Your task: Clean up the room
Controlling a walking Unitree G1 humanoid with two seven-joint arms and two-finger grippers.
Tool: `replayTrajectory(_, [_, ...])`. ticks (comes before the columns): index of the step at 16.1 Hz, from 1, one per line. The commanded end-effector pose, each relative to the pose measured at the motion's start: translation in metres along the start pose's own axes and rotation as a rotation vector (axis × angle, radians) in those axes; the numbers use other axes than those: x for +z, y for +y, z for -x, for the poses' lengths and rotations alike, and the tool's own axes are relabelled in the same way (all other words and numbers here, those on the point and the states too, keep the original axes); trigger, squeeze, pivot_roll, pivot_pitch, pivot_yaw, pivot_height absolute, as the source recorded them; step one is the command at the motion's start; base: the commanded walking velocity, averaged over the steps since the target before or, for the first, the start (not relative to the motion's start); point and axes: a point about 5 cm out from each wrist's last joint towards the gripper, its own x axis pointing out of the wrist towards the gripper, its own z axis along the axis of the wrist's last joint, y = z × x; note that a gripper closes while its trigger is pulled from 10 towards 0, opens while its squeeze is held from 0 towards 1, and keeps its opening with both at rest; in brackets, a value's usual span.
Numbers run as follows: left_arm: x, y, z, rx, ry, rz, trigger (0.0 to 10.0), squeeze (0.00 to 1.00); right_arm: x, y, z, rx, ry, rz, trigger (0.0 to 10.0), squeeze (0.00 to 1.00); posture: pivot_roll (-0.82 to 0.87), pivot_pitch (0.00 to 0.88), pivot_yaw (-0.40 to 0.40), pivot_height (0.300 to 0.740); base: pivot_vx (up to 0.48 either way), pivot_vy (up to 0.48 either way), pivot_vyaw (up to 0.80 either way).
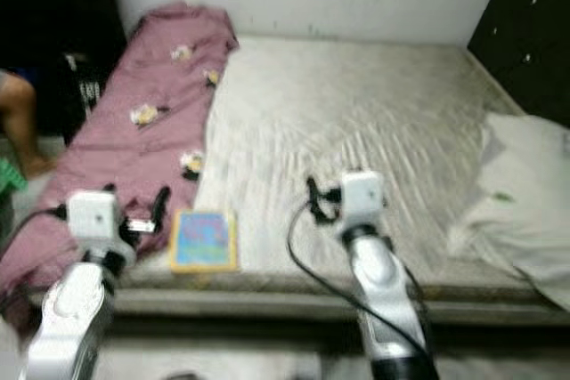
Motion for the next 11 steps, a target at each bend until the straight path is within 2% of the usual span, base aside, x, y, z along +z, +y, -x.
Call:
replayTrajectory(1, [0.0014, -0.0007, -0.0001, -0.001, -0.009, 0.002, 10.0, 0.00, 0.0013, -0.0046, -0.0009, -0.006, -0.002, 0.008, 10.0, 0.00, 0.03, 0.002, -0.030, 0.740, 0.000, 0.000, 0.00])
replayTrajectory(9, [0.0041, -0.0032, 0.0007, -0.031, -0.032, 0.008, 10.0, 0.00, 0.0010, -0.0038, -0.0011, -0.002, -0.001, 0.008, 10.0, 0.00, 0.03, 0.004, -0.029, 0.740, 0.000, 0.000, 0.00])
replayTrajectory(11, [0.0046, -0.0038, 0.0008, -0.037, -0.037, 0.009, 10.0, 0.00, 0.0009, -0.0039, -0.0012, -0.002, -0.001, 0.007, 10.0, 0.00, 0.03, 0.004, -0.029, 0.740, 0.285, 0.000, 0.00])
